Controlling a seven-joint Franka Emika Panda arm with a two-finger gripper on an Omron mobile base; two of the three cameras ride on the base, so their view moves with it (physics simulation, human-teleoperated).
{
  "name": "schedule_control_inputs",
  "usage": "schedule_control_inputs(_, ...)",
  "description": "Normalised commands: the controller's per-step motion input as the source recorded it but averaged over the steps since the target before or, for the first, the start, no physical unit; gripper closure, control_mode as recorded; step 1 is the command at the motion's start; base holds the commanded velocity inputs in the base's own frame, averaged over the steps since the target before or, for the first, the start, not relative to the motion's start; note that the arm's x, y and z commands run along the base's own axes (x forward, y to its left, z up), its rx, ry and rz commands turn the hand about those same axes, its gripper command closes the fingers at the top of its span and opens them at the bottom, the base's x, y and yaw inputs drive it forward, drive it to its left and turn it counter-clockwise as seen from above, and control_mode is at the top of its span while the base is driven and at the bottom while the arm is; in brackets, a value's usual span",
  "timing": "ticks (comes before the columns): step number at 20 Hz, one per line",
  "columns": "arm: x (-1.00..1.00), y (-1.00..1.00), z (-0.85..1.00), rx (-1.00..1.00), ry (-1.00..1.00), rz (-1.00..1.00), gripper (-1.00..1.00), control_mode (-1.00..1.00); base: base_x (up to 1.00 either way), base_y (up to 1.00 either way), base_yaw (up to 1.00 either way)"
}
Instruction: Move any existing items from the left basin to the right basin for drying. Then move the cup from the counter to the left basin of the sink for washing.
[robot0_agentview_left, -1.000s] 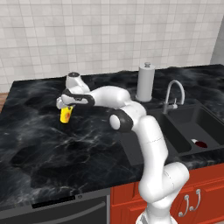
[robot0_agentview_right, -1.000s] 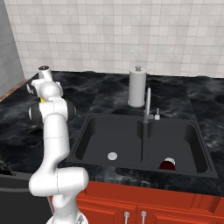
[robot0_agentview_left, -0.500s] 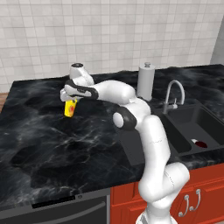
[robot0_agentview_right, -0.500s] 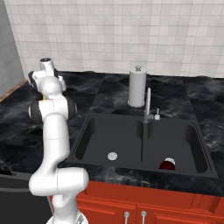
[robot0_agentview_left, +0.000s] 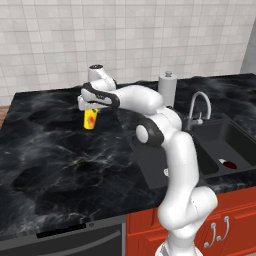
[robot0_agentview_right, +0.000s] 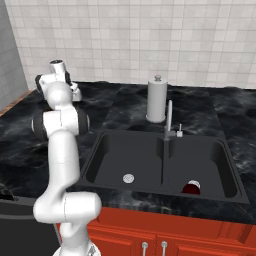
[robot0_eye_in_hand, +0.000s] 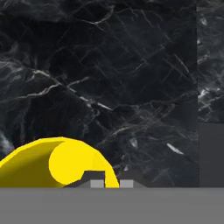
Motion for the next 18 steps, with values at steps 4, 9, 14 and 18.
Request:
schedule_control_inputs(4, -0.34, -0.56, 0.14, -0.01, 0.01, -0.14, 1.00, -1.00, 0.00, 0.00, 0.00)
schedule_control_inputs(9, -0.37, -0.61, 0.13, -0.01, 0.00, -0.15, 1.00, -1.00, 0.00, 0.00, 0.00)
schedule_control_inputs(14, -0.32, -0.64, 0.10, 0.00, 0.00, -0.16, 1.00, -1.00, 0.00, 0.00, 0.00)
schedule_control_inputs(18, -0.31, -0.66, 0.06, 0.00, 0.00, -0.16, 1.00, -1.00, 0.00, 0.00, 0.00)
